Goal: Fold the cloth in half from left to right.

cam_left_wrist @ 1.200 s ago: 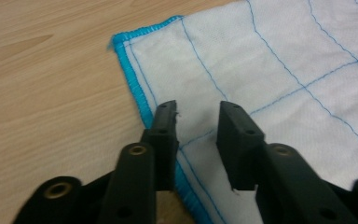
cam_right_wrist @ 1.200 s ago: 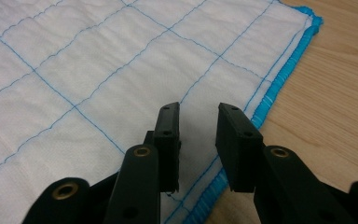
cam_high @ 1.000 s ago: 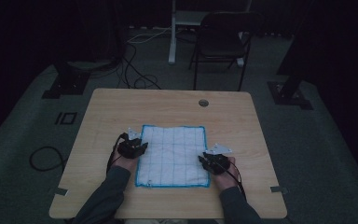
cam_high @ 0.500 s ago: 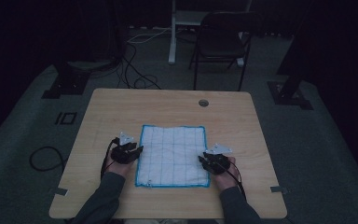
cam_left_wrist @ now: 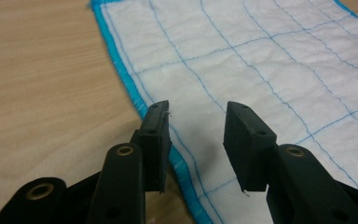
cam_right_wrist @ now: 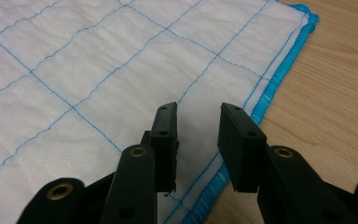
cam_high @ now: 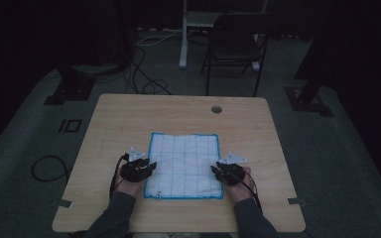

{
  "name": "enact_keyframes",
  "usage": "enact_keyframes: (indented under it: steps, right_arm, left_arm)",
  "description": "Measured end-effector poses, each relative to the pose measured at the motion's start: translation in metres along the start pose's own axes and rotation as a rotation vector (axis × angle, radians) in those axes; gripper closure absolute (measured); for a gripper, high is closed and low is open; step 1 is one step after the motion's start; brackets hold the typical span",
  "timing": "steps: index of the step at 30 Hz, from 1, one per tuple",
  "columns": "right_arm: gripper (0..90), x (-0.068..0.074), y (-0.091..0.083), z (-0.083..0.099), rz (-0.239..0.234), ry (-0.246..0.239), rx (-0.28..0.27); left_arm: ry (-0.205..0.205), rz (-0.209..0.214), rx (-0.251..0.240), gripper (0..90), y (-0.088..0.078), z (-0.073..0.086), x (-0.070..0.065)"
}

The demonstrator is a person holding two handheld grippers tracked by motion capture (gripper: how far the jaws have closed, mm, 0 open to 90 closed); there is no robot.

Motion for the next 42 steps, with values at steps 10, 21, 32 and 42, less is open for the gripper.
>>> enact_keyframes:
  steps: [10,21,32,42]
  right_arm:
    - [67.7,0.0,0.0,0.0,0.0,0.0,-0.001]
    - [67.7,0.0,0.0,0.0,0.002,0.001,-0.003]
    - [67.7,0.001,0.0,0.0,0.004,0.001,-0.002]
    - [67.6,0.001,0.0,0.0,0.006,-0.004,-0.001]
  left_arm:
    - [-0.03,-0.001,0.005,57.7,0.003,0.003,0.001]
    - [-0.078,-0.015,0.004,52.4,0.005,0.008,0.003]
    - [-0.059,-0.029,0.012,53.0,0.011,0.004,-0.002]
    - [-0.024,-0.099,0.018,56.1,0.017,0.0,-0.005]
Point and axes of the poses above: each handheld gripper's, and its own axes: y roughly forward along the jaws, z roughly out of its underside, x roughly to its left, the point moved 7 cm from there along y, roughly forward along the jaws, and after that the axes turned 1 degree about -y, right-handed, at the moved point
